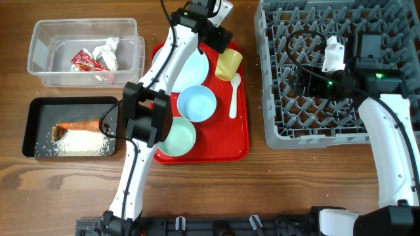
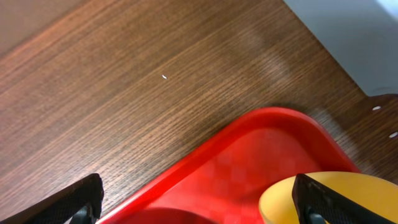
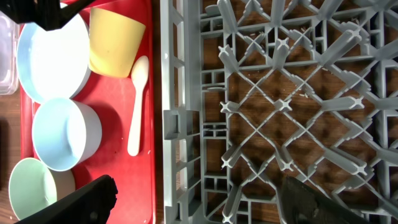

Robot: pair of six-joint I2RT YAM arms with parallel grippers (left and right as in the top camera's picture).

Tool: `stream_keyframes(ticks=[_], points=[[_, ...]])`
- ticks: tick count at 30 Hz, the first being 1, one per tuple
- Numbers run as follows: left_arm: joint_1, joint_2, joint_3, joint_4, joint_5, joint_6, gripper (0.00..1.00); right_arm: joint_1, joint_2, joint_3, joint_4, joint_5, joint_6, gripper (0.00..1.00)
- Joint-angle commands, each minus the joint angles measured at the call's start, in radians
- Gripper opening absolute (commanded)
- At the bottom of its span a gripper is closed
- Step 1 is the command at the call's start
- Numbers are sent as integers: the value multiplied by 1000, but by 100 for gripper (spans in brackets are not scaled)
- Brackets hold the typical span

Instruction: Sort waste into correct bins and load items into the dishwasher rack

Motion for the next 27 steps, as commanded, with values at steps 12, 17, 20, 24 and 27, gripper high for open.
stream_keyframes(ticks=[12,17,20,24,27], points=[[-37,3,17,-144,-33,19,78,-1,-19,11,2,-15,-33,88],[-39,-65,17,-212,-32,15,73,-1,-19,11,4,-15,-32,88],[-44,-119,17,-269,-29,-7,73,-1,-19,11,4,-15,-33,88],[-67,-166,17,-372,-20,-6,73,-1,-19,11,4,-15,-33,88],[-93,-169,16,-465,10,-2,73,-1,-19,11,4,-15,-34,88]])
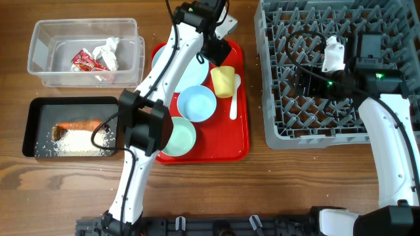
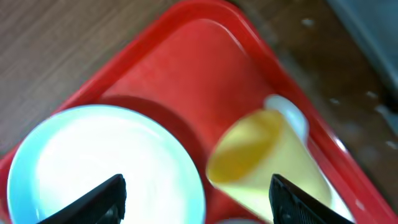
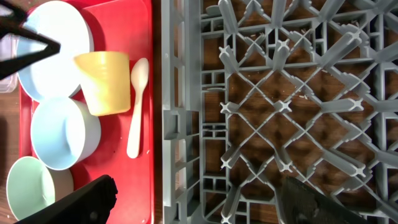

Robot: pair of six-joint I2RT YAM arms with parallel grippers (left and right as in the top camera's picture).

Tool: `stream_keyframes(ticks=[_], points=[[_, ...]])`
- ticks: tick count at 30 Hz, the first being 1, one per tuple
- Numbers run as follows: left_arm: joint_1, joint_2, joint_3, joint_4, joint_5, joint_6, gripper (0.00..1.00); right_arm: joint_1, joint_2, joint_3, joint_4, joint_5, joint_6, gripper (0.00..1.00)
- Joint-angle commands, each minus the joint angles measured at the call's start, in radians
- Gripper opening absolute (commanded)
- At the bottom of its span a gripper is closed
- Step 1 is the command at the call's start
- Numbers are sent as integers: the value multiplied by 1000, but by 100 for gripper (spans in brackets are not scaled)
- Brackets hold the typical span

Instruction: Sort waste into correct bins and load items into the dishwasher rack

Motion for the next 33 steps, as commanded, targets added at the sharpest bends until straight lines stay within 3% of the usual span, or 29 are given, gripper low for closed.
stream_keyframes(ticks=[1,9,13,20,24,33], points=[[-40,-26,12,-74,48,8,74,-1,-19,11,3,-16,-21,88],[-31,19,9,13,110,73,75,-1,-19,11,1,-16,-22,88],[-16,38,9,-37,229,74,74,-1,-19,11,-2,-16,-26,88],[-13,73,7,-71,254,100,73,-1,-19,11,-5,-16,-25,88],[-13,86,-7,-111,257,122,64,-1,-19,11,-5,-16,-25,88],[-12,87,-27,-175,261,122,56,-1,-19,11,-5,-16,-25,88]])
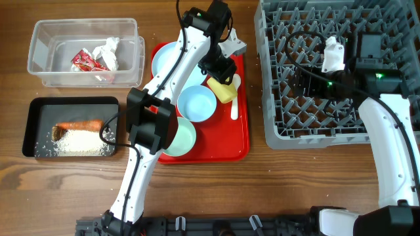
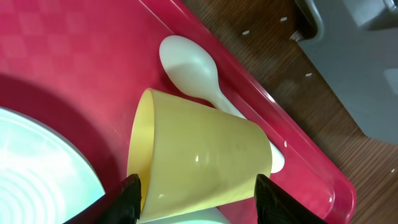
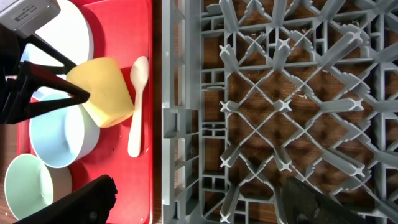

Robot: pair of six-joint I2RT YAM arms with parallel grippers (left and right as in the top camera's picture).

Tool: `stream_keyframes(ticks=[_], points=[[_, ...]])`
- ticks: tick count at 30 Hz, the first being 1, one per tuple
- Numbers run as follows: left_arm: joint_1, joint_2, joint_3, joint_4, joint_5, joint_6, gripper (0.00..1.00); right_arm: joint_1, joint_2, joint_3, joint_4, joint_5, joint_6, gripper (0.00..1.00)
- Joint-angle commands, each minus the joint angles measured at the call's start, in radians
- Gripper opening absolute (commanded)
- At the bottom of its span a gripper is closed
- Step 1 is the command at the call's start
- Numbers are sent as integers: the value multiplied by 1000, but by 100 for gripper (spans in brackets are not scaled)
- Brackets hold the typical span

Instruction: Sort waste into correct bins and load items into the dishwasher rack

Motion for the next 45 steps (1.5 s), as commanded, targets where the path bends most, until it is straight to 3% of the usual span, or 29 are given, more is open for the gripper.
stream_keyframes(ticks=[1,5,10,12,19,22,25,29,30,32,34,40,45], points=[[4,25,-34,-16,33,21,54,-1,-19,11,-1,-16,-14,88],[4,26,-70,-21,76,21,43,-1,-19,11,-1,-16,-13,88],[4,26,-71,-18,89,17,12,-1,-19,11,-1,-16,-14,88],[4,26,-71,-18,92,8,4,-1,-19,11,-1,-16,-14,88],[4,25,-71,-20,158,-42,4,-1,-19,11,0,-16,-14,88],[6,25,-71,-20,132,-121,4,-1,-19,11,0,-16,-13,88],[-6,25,-71,-13,96,-124,4,-1,-19,11,3,-16,-13,88],[-39,25,-71,19,52,-123,24,-1,-19,11,3,-16,-12,88],[-47,26,-71,25,31,-124,24,-1,-19,11,3,-16,-13,88],[-60,26,-71,32,1,-124,19,-1,-19,11,2,-16,-14,88],[-69,26,-71,40,-19,-124,4,-1,-19,11,2,-16,-14,88],[-57,5,-66,26,-17,-218,4,-1,-19,11,3,-16,-14,88],[-25,-113,-55,-17,-7,-251,4,-1,-19,11,13,-36,-11,89]])
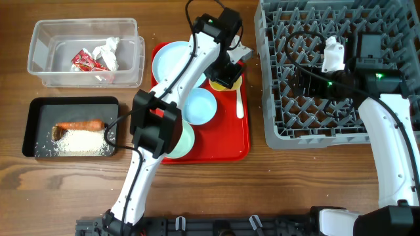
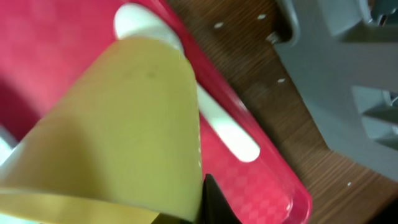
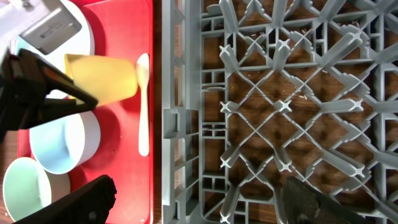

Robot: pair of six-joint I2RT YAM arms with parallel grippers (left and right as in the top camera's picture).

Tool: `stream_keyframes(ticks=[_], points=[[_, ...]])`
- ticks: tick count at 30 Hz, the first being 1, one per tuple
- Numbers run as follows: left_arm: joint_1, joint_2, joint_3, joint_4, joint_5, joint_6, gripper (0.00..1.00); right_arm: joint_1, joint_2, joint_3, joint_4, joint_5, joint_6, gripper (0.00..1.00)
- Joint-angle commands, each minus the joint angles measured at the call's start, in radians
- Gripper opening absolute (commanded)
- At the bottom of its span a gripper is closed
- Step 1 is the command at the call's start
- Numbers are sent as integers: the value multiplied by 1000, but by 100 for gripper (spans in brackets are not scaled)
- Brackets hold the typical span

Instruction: Sort waste into correct bins and load items into the dishwasher rack

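Observation:
A yellow cup (image 2: 112,124) fills the left wrist view, tilted over the red tray (image 1: 233,141). My left gripper (image 1: 226,71) is shut on it, and one black fingertip (image 2: 212,208) presses its side. The right wrist view shows the cup (image 3: 102,78) between those dark fingers. A white spoon (image 1: 238,98) lies on the tray just right of the cup. My right gripper (image 3: 199,211) hangs open over the grey dishwasher rack (image 1: 328,124), holding nothing.
On the tray also sit a white plate (image 1: 170,59), a blue bowl (image 1: 199,106) and a green bowl (image 1: 180,139). A clear bin (image 1: 39,62) holding wrappers and a black bin (image 1: 33,128) with a carrot and rice stand at the left.
The cup lay on its side between my open left fingers; now they are shut on it and it is tilted up. The spoon has shifted a little right and lies straighter.
My left gripper was open above the tray's far edge, with the cup upright in the far right corner. Then the cup stood nearer the tray's middle. Then it lay on its side by the spoon, and now I hold it. The right arm stayed over the rack.

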Motion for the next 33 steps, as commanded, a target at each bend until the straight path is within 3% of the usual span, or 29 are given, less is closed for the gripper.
stream_keyframes(ticks=[1,5,7,14,17,22,33], points=[[34,-105,-1,-19,-16,-54,4,-1,-19,11,13,-50,-11,89],[79,-198,-1,-54,36,-82,4,-1,-19,11,46,-156,-37,89],[109,-239,-1,-67,154,-80,4,-1,-19,11,68,-230,-47,90],[307,-350,-1,-71,834,76,4,-1,-18,11,231,-636,-141,96],[370,-351,-1,-112,1027,162,4,-1,-18,11,330,-800,-141,98],[367,-351,-1,-141,1148,198,4,35,-18,11,494,-932,-133,100],[245,-351,-1,-247,1113,199,4,122,19,11,650,-933,-111,100]])
